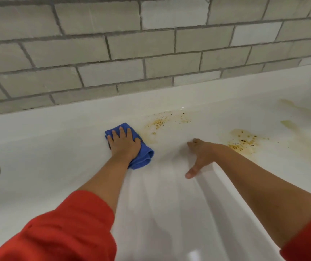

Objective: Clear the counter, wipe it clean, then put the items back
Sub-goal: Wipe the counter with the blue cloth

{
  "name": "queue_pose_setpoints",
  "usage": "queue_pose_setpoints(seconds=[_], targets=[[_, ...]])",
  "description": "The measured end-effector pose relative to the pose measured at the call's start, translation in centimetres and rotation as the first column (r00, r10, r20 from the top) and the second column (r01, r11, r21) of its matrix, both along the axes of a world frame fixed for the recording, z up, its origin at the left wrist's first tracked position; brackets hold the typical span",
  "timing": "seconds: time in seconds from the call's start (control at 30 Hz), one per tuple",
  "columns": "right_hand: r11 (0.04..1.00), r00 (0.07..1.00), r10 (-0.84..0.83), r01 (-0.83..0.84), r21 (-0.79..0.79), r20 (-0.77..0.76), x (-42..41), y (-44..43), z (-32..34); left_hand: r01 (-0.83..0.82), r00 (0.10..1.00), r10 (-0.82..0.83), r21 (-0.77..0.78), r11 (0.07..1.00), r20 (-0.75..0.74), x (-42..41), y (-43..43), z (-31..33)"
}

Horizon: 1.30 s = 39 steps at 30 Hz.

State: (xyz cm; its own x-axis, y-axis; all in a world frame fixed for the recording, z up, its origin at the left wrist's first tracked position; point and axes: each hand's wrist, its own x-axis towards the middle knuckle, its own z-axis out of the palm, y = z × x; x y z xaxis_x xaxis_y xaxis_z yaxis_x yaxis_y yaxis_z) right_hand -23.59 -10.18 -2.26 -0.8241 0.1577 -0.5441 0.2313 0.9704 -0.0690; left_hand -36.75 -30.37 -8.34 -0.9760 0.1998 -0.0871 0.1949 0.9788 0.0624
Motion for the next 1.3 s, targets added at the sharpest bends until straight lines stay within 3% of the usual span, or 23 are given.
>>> queue_pose_setpoints(seconds=[0.2,0.27,0.43,0.6,0.7,0.8,0.97,1.13,1.3], targets=[[1.000,1.000,-0.028,0.028,0.010,0.000,-0.6,0.0,-0.4,0.419,0.908,-0.417,0.051,0.907,-0.036,7.6,2.3,-0.4],[1.000,1.000,-0.017,0.017,0.009,-0.001,-0.6,0.1,-0.4,0.473,0.881,-0.472,0.044,0.880,-0.020,9.3,-0.3,-0.5],[1.000,1.000,-0.010,0.010,0.015,0.009,-0.6,0.0,-0.4,0.196,0.980,-0.196,-0.014,0.981,-0.023,2.6,-4.2,-0.4],[1.000,1.000,-0.023,0.023,0.001,-0.011,-1.1,-0.2,-0.5,0.098,0.993,-0.098,-0.007,0.995,0.069,-3.9,0.7,0.5],[1.000,0.999,-0.023,0.022,-0.007,-0.024,-1.1,-0.1,-0.5,0.125,0.991,-0.125,-0.005,0.992,0.044,-3.6,4.2,0.2],[1.000,0.999,-0.021,0.021,-0.004,-0.030,-0.8,0.1,-0.5,0.280,0.960,-0.280,0.000,0.960,-0.016,0.4,6.1,-0.4],[1.000,0.999,0.005,-0.005,0.000,-0.038,-0.3,0.1,-0.5,0.509,0.861,-0.507,0.071,0.858,-0.041,7.8,2.2,-0.2],[1.000,0.999,0.014,-0.015,-0.018,-0.040,0.0,0.0,-0.2,0.295,0.954,-0.294,0.011,0.955,-0.050,2.6,0.1,-0.5],[1.000,0.999,0.028,-0.029,-0.013,-0.027,0.0,-0.1,-0.4,0.152,0.988,-0.151,0.028,0.988,-0.039,-4.3,3.2,-0.3]])
